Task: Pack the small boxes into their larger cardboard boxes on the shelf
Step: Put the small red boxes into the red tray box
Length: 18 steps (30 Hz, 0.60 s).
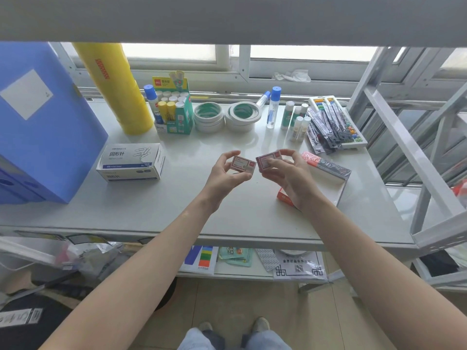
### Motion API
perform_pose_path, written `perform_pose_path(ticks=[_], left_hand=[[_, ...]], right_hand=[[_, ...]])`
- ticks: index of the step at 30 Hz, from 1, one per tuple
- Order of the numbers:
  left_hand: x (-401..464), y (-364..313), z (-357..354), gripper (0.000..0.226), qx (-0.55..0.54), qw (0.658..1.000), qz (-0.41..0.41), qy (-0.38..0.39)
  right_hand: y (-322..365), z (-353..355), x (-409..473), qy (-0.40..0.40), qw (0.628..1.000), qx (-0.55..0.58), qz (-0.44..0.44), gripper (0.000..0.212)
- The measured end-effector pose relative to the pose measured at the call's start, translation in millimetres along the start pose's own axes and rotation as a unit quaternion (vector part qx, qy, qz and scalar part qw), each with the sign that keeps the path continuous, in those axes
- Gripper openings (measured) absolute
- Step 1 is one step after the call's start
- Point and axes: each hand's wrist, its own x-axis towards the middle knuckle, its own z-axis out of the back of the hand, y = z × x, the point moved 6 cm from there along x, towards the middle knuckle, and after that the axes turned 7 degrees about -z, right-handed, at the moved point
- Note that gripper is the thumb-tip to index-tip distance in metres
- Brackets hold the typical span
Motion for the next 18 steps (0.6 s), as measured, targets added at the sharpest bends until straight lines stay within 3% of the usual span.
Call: perform_pose_path(ticks=[6, 10, 18], left_hand=[[0, -2, -8, 0.072, 0.004, 1.000, -0.005, 0.019], [1, -6, -11, 0.064, 0.005, 1.000, -0.023, 0.014], [3, -10, -16, 0.052, -0.032, 0.998, -0.032, 0.032]], right_hand=[[-5, 1, 2, -0.043, 0.998, -0.044, 0.000, 0.022], [-10, 0, 4, -0.066, 0.997, -0.049, -0.001, 0.022], [-12, -9, 3, -0.036, 0.998, -0.053, -0.015, 0.025]])
